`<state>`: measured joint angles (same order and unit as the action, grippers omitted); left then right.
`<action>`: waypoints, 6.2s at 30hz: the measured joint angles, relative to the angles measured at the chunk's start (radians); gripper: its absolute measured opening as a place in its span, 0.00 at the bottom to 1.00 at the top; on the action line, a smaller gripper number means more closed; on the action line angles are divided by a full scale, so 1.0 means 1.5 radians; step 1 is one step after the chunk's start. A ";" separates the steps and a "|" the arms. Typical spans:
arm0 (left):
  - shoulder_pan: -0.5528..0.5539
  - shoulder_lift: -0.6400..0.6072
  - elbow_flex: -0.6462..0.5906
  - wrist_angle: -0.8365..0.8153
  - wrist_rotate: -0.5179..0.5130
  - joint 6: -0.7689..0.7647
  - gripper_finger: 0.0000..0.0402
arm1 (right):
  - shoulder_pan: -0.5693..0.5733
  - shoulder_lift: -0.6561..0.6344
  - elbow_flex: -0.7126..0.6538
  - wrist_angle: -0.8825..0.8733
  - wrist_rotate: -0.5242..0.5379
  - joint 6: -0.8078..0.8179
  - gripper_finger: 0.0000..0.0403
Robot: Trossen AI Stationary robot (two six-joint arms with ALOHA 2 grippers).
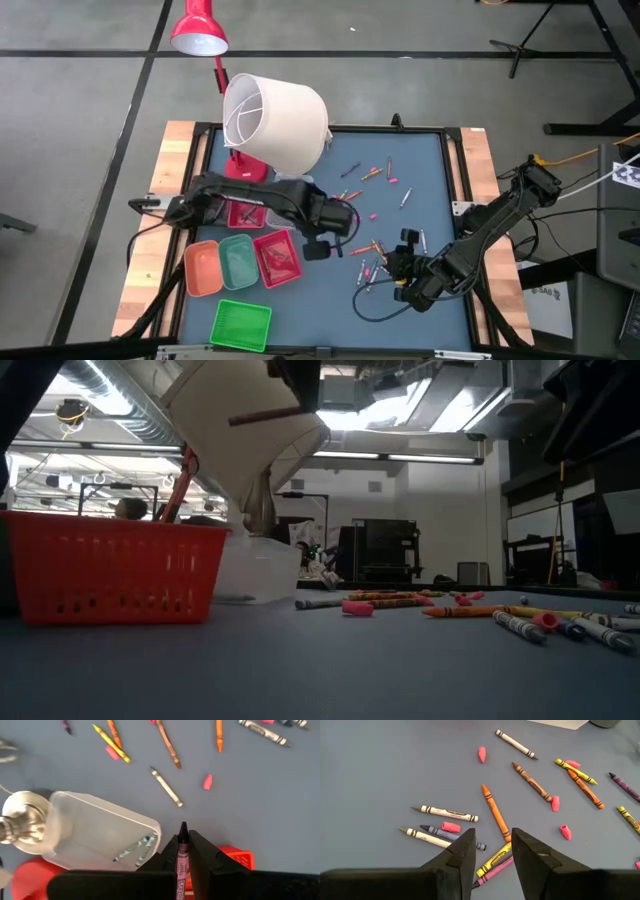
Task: Sort crayons
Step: Put the violet crayon into the black bin, then put the gray crayon into the green bin
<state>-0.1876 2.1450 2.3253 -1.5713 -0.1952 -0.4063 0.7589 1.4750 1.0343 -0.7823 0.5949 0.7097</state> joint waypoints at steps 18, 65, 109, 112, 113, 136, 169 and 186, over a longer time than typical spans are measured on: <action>-0.023 -0.402 -0.457 -0.001 -0.128 -0.245 0.02 | 0.000 0.000 0.000 0.016 0.000 0.001 0.31; 0.027 -0.718 -1.158 0.258 -0.197 -0.565 0.14 | -0.378 0.000 0.000 0.161 -0.149 -0.322 0.31; 0.027 -0.717 -1.158 0.416 -0.229 -0.560 0.22 | -0.225 0.178 -0.001 0.289 -0.456 -0.502 0.31; 0.027 -0.717 -1.158 0.416 -0.229 -0.560 0.22 | -0.226 0.193 -0.001 0.288 -0.456 -0.502 0.31; 0.027 -0.717 -1.158 0.416 -0.229 -0.560 0.22 | -0.226 0.198 -0.001 0.289 -0.456 -0.502 0.31; 0.027 -0.717 -1.158 0.429 -0.229 -0.560 0.21 | -0.226 0.239 0.000 0.279 -0.443 -0.532 0.31; 0.027 -0.720 -1.152 0.430 -0.227 -0.560 0.21 | -0.227 0.241 -0.002 0.306 -0.400 -0.531 0.07; -0.063 -0.720 -1.018 0.542 -0.207 -0.323 0.21 | -0.227 0.242 0.076 0.334 -0.219 -0.532 0.04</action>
<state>-0.2821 1.0653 0.7979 -0.7588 -0.5058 -0.8908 0.4179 1.8378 1.1488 -0.2810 0.2663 -0.0877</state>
